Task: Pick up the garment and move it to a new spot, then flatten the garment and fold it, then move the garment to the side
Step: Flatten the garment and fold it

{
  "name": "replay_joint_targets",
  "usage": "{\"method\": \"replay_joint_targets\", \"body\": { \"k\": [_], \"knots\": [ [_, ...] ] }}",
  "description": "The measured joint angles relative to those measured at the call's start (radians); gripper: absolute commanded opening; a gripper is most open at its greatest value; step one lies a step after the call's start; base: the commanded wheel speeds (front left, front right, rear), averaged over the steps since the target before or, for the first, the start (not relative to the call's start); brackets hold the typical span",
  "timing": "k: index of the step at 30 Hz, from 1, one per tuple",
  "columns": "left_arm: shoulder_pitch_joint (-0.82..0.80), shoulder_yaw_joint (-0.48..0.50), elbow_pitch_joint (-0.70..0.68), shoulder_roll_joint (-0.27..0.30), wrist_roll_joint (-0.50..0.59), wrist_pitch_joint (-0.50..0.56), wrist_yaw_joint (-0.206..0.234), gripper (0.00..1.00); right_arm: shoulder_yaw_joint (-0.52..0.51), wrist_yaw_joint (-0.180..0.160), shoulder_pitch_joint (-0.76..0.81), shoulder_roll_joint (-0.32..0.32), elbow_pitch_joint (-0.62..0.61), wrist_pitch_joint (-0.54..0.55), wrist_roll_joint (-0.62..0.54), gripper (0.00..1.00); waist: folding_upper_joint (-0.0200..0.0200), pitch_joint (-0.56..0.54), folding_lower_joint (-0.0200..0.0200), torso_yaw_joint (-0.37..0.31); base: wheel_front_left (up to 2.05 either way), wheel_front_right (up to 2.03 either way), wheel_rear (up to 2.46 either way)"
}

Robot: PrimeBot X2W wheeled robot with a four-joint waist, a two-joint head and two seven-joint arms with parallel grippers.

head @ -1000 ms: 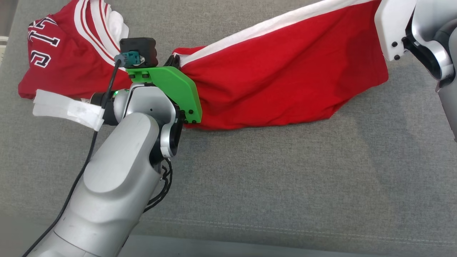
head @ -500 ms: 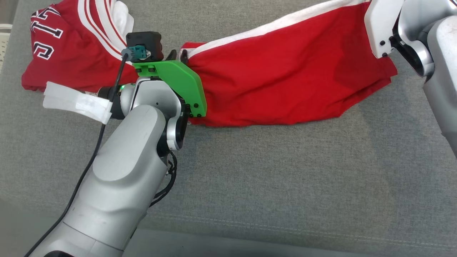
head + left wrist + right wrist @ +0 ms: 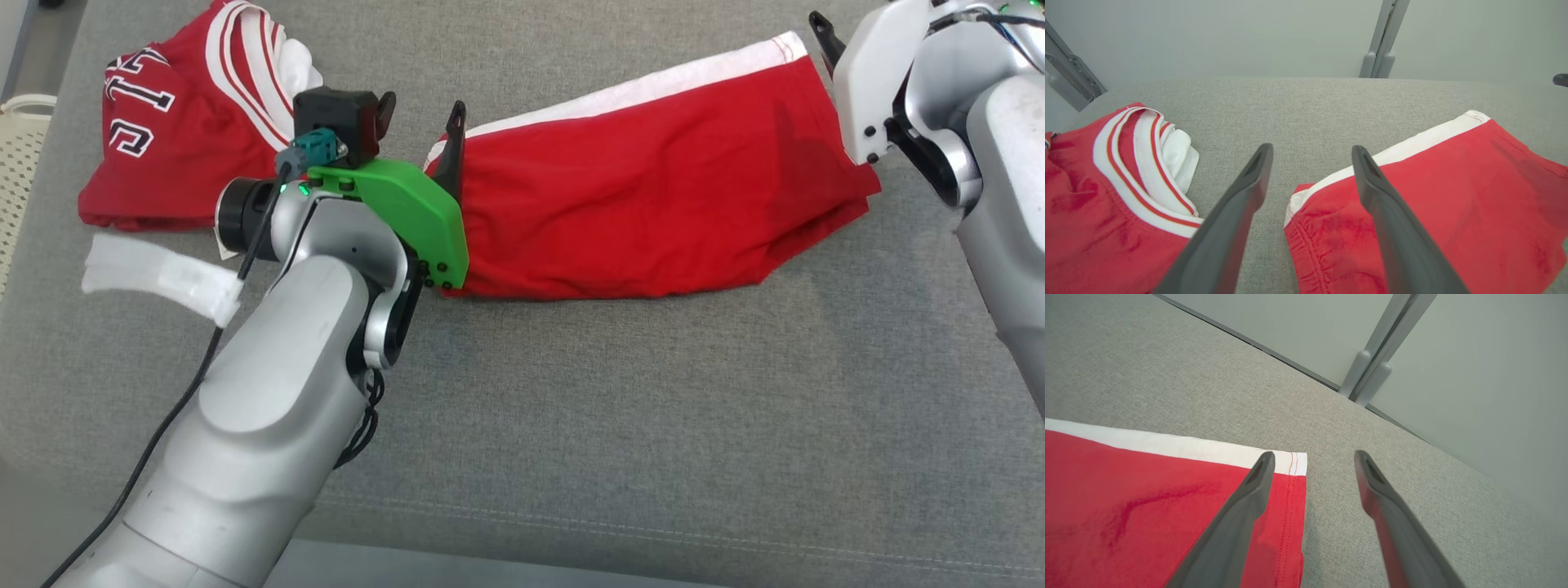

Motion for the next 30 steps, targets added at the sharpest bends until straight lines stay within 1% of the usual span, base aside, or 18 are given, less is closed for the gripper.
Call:
{"method": "replay_joint_targets", "body": {
  "k": [1,2,3,5,6,8,10,14,17,19,22,25,28,30],
  "knots": [
    [0.03,-0.006,-0.028,0.019,0.003,-0.043,-0.02,1.0,-0.022,0.0,0.036,0.0,-0.007,-0.017,0.001,1.0,0.0,-0.02,0.0,-0.002,0.0,0.0,0.0],
    [0.03,-0.006,-0.028,0.019,0.003,-0.043,-0.02,1.0,-0.022,0.0,0.036,0.0,-0.007,-0.017,0.001,1.0,0.0,-0.02,0.0,-0.002,0.0,0.0,0.0],
    [0.045,-0.006,-0.044,0.029,0.005,-0.066,-0.027,1.0,-0.033,0.0,0.057,0.0,-0.01,-0.028,0.001,1.0,0.0,-0.03,0.0,-0.003,0.0,0.0,0.0],
    [0.074,-0.009,-0.083,0.049,0.019,-0.12,-0.042,1.0,-0.063,0.0,0.099,0.006,-0.016,-0.053,0.002,1.0,0.0,-0.053,0.0,-0.005,0.0,0.0,0.0],
    [0.086,-0.014,-0.097,0.056,0.021,-0.13,-0.055,1.0,-0.083,0.0,0.119,0.011,-0.018,-0.069,0.002,1.0,0.0,-0.064,0.0,-0.006,0.0,0.0,0.0],
    [0.128,-0.017,-0.132,0.067,0.021,-0.164,-0.061,1.0,-0.115,0.0,0.16,0.022,-0.018,-0.101,0.002,1.0,0.0,-0.087,-0.0001,-0.007,0.0,0.0,0.0],
    [0.163,-0.012,-0.164,0.09,0.022,-0.193,-0.059,1.0,-0.142,0.0,0.2,0.03,-0.013,-0.123,-0.003,1.0,0.0,-0.111,-0.0001,-0.007,0.0,0.0,0.0],
    [0.248,0.016,-0.222,0.116,0.014,-0.212,-0.005,1.0,-0.209,0.0,0.275,0.051,0.002,-0.172,-0.015,1.0,0.0,-0.157,0.0,-0.005,0.0,0.0,0.0],
    [0.333,0.063,-0.281,0.113,-0.039,-0.233,0.04,1.0,-0.255,0.0,0.322,0.076,0.017,-0.193,-0.021,1.0,0.0,-0.189,-0.0001,-0.001,0.0,0.0,0.0],
    [0.388,0.093,-0.313,0.113,-0.067,-0.251,0.06,1.0,-0.286,0.0,0.349,0.087,0.029,-0.204,-0.026,1.0,0.0,-0.208,-0.0001,0.002,0.0,0.0,0.0],
    [0.467,0.132,-0.351,0.112,-0.116,-0.275,0.076,1.0,-0.327,0.0,0.379,0.109,0.045,-0.213,-0.033,1.0,0.0,-0.231,-0.0001,0.009,0.0,0.0,0.0],
    [0.532,0.158,-0.383,0.11,-0.147,-0.299,0.079,1.0,-0.365,0.0,0.402,0.123,0.061,-0.221,-0.044,1.0,0.0,-0.249,-0.0001,0.017,0.0,0.0,0.0],
    [0.58,0.168,-0.406,0.117,-0.169,-0.314,0.074,1.0,-0.396,0.0,0.423,0.133,0.077,-0.222,-0.057,1.0,0.0,-0.263,-0.0001,0.025,0.0,0.0,0.0],
    [0.608,0.16,-0.413,0.132,-0.17,-0.317,0.059,1.0,-0.416,0.0,0.432,0.141,0.088,-0.225,-0.063,1.0,0.0,-0.269,-0.0001,0.03,0.0,0.0,0.0]
  ]
}}
